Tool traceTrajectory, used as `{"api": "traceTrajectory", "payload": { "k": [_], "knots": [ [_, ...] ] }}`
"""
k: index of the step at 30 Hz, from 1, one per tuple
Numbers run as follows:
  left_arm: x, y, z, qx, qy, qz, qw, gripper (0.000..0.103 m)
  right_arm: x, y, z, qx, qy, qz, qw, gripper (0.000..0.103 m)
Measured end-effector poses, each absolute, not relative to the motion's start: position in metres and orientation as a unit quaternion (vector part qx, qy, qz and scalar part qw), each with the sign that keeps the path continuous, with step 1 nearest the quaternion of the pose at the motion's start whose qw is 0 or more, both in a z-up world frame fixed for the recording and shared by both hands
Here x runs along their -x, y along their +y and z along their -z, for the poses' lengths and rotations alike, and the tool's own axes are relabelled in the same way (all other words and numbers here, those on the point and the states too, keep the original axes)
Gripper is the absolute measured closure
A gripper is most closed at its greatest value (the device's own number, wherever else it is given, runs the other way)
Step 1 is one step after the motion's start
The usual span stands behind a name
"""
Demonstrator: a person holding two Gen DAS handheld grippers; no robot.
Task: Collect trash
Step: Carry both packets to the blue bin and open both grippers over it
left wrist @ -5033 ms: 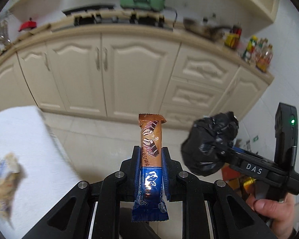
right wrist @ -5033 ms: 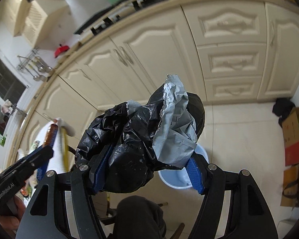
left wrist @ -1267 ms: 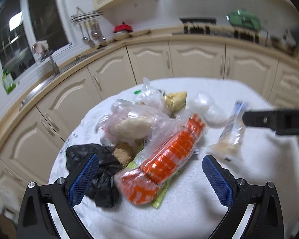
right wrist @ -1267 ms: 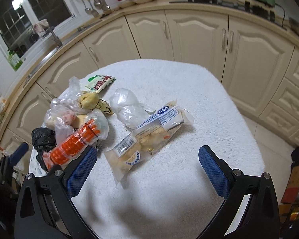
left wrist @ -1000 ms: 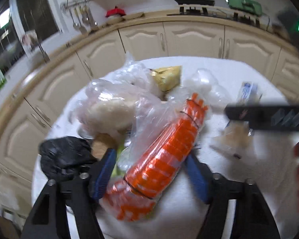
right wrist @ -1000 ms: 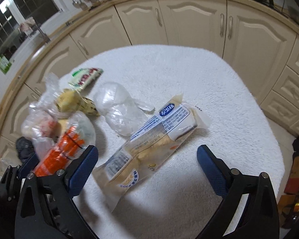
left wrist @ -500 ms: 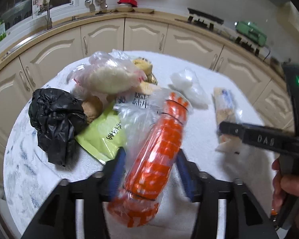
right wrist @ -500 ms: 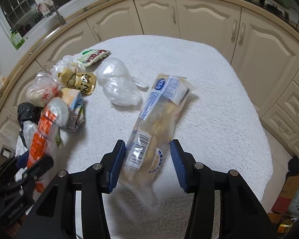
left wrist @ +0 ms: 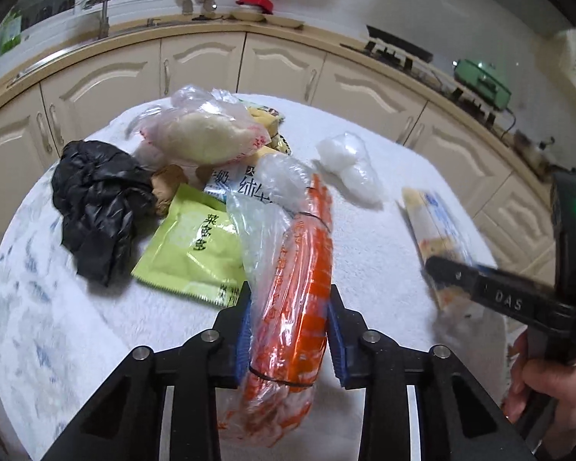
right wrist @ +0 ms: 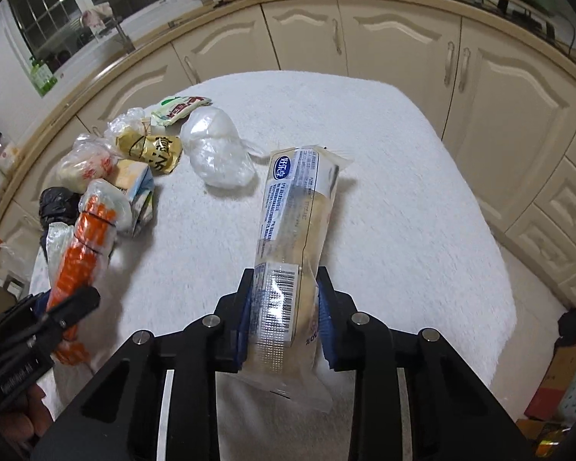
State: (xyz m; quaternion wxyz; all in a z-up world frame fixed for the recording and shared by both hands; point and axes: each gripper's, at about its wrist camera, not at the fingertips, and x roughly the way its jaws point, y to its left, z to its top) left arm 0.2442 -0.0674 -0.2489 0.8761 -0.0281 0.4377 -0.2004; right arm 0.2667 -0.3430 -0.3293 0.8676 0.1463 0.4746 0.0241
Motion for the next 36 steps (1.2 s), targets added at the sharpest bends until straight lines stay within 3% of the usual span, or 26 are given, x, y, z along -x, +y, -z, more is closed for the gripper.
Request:
{"api": "traceTrajectory", "payload": {
  "k": [20,36],
  "knots": [
    [-0.187,-0.074,0.184,0.031,0.365,0.233,0.901,0.076,-0.220,-0.391,0.272,-0.214,0.389,-0.060,0.894,0.074],
    [-0.174,-0.207,0.150,-0.020,0.324,0.357,0.876,0.076,-0.141,-0.525,0.235,-0.255,0.307,0.061,0.915,0.074]
  ]
}}
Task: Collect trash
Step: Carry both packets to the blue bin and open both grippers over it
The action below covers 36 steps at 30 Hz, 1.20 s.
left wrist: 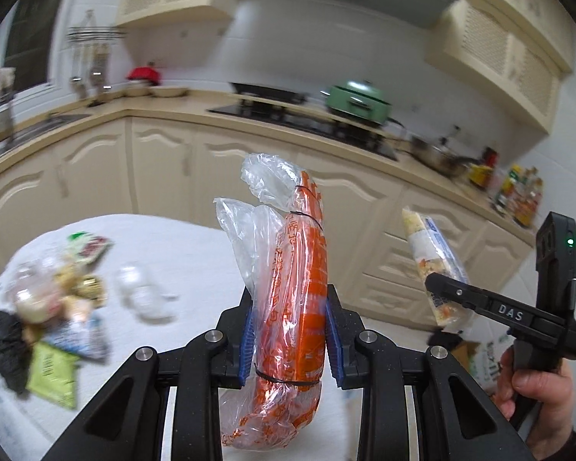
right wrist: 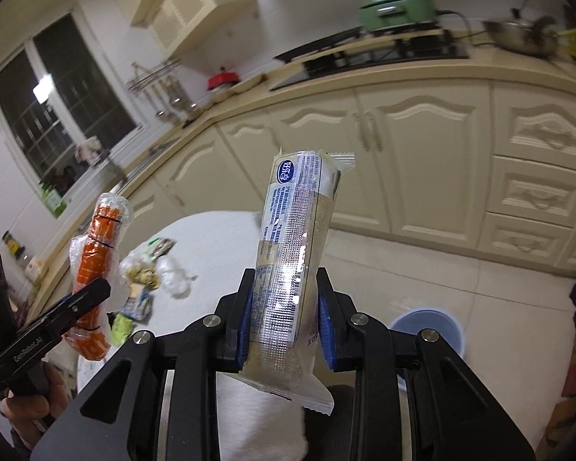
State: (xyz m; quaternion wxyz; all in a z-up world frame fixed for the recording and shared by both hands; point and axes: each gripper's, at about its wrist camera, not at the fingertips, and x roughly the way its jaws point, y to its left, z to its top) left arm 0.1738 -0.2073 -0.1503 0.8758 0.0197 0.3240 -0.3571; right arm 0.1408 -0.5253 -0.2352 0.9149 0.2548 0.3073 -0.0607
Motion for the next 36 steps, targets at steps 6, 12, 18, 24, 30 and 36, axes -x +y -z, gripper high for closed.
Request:
{"api": "traceTrajectory", "payload": {
  "k": [6,12,18,24,30,36],
  "knots": [
    [-0.171,-0.287,0.172,-0.049,0.355,0.411,0.838,0.076,-0.117,-0.582,0.258,-0.280,0.316,0.120,0.898,0.074],
    [-0.185,-0.356,0.204,-0.074,0.392,0.443,0.803,0.076,-0.114,-0.620,0.297,-0.317,0.337,0.142,0.875,0.074],
    [-0.211,-0.414,0.233,-0.104,0.423,0.444,0.783,0.075,-0.126,-0.645,0.331,-0.340,0.356,0.140,0.859,0.074],
    [-0.270,-0.495,0.279,-0.145,0.484,0.419,0.755,0.071,-0.148,-0.667,0.383,-0.364,0.388,0.138,0.835,0.071],
    [-0.304,-0.547,0.304,-0.207,0.495,0.376,0.756,0.024,-0.155,-0.686,0.444,-0.397,0.427,0.159,0.796,0.029],
    [-0.310,-0.543,0.289,-0.206,0.463,0.364,0.781,0.007,-0.137,-0.682,0.442,-0.408,0.424,0.182,0.788,0.002]
  ]
}}
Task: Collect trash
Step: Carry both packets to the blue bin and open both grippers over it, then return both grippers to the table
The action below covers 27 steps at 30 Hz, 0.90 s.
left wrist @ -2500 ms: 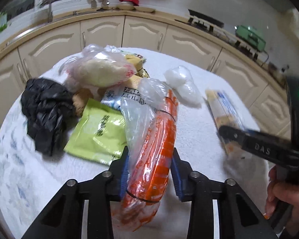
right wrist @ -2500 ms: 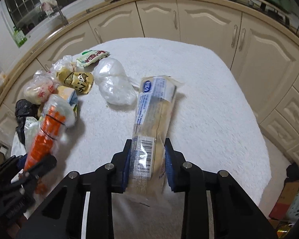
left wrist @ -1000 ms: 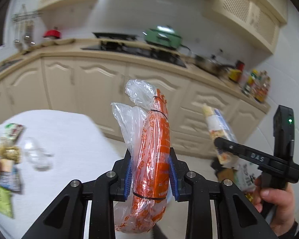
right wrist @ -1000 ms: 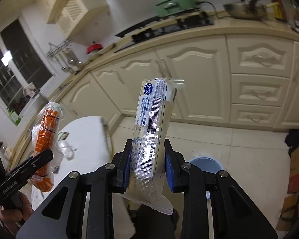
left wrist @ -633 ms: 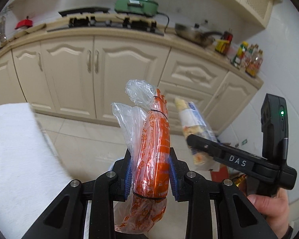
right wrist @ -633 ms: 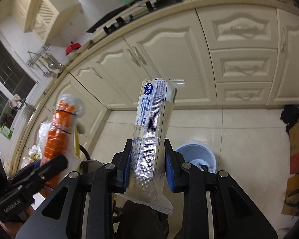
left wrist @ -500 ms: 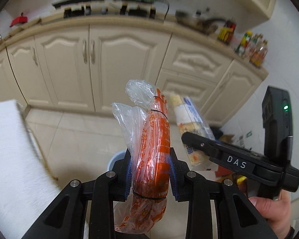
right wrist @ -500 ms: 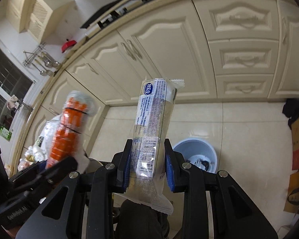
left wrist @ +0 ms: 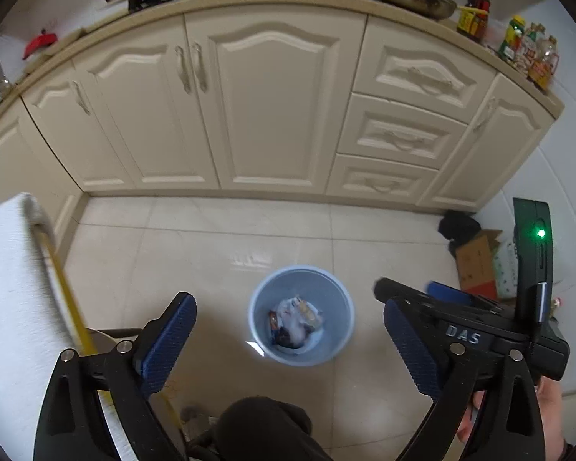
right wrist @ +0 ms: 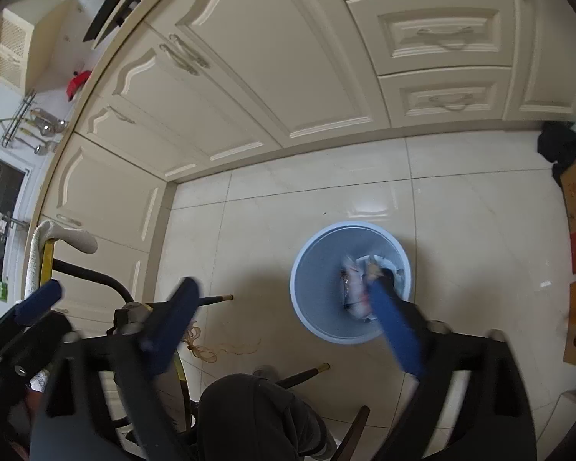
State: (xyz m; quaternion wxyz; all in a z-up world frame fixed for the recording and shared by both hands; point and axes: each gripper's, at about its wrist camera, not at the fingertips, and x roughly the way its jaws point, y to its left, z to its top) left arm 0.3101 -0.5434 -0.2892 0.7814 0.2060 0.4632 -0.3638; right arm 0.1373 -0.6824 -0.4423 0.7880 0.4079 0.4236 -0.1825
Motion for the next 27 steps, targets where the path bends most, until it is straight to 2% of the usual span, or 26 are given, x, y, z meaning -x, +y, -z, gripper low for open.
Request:
{"api": "traceTrajectory", "payload": {
  "k": [2,4,11,18,27],
  "knots": [
    [-0.308,-0.531,0.281,-0.201,0.452,0.362,0.790,0.006,-0.135,-0.680,0.438,-0.406,0.428,0.192,0.784,0.000],
    [-0.305,-0.519,0.269,-0.195,0.438,0.359,0.801,0.002,-0.130,-0.675,0.429,-0.406,0.426,0.201,0.783,0.000],
    [-0.289,-0.483,0.227,-0.164,0.391,0.353,0.834,0.001,-0.130,-0.648,0.379,-0.396,0.397,0.192,0.805,0.000],
    [-0.235,-0.359,0.189,-0.123,0.342,0.341,0.867,0.001,-0.142,-0.599,0.316,-0.377,0.361,0.143,0.841,0.000],
    [-0.158,-0.214,0.153,-0.072,0.295,0.288,0.908,0.001,-0.168,-0.508,0.245,-0.297,0.335,0.078,0.891,0.000]
  ]
}}
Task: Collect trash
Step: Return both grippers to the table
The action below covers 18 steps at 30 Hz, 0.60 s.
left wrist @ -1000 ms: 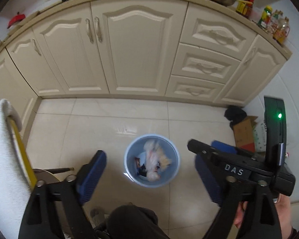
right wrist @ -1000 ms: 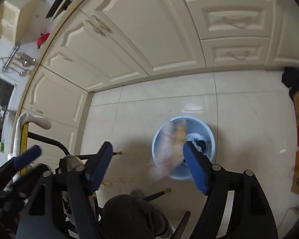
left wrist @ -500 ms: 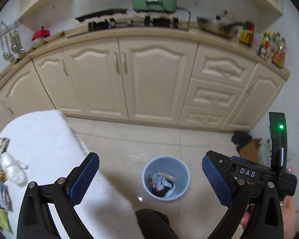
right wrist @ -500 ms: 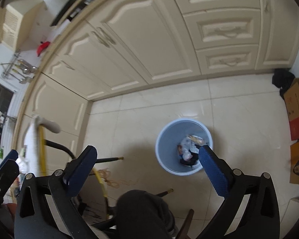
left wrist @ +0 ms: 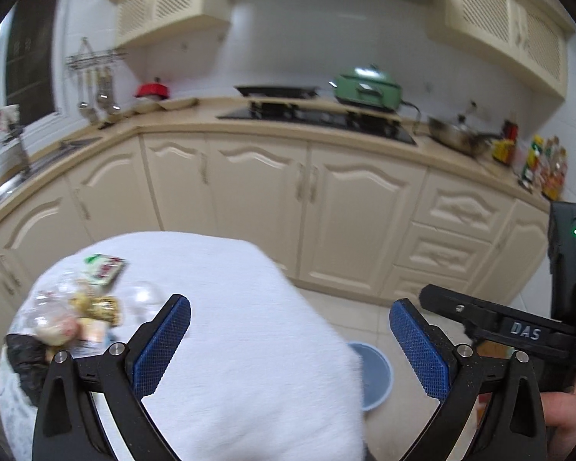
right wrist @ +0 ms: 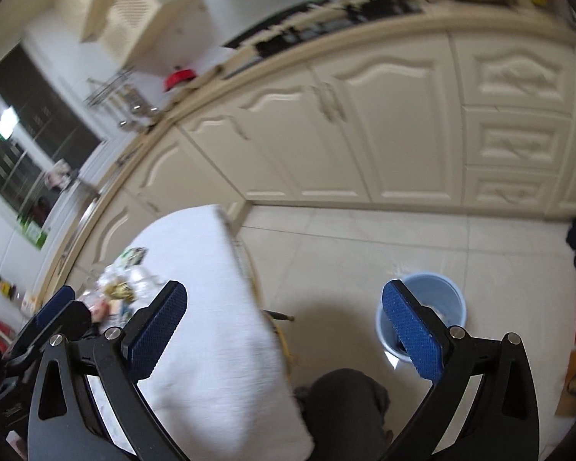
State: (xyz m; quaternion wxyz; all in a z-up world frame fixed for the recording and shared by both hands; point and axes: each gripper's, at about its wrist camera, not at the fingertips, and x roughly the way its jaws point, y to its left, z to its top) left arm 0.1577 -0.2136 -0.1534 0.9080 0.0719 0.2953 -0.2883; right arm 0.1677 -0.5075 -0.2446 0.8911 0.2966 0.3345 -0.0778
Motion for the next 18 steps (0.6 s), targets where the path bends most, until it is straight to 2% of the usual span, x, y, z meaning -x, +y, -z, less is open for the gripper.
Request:
{"api": "traceTrajectory", "payload": {
  "k": [18],
  "knots": [
    [-0.051,-0.047,0.109,0.010,0.245,0.144,0.959,0.001,-0.188,-0.332,0.162,-0.132,0.280,-0.032,0.950,0.000]
  ]
}}
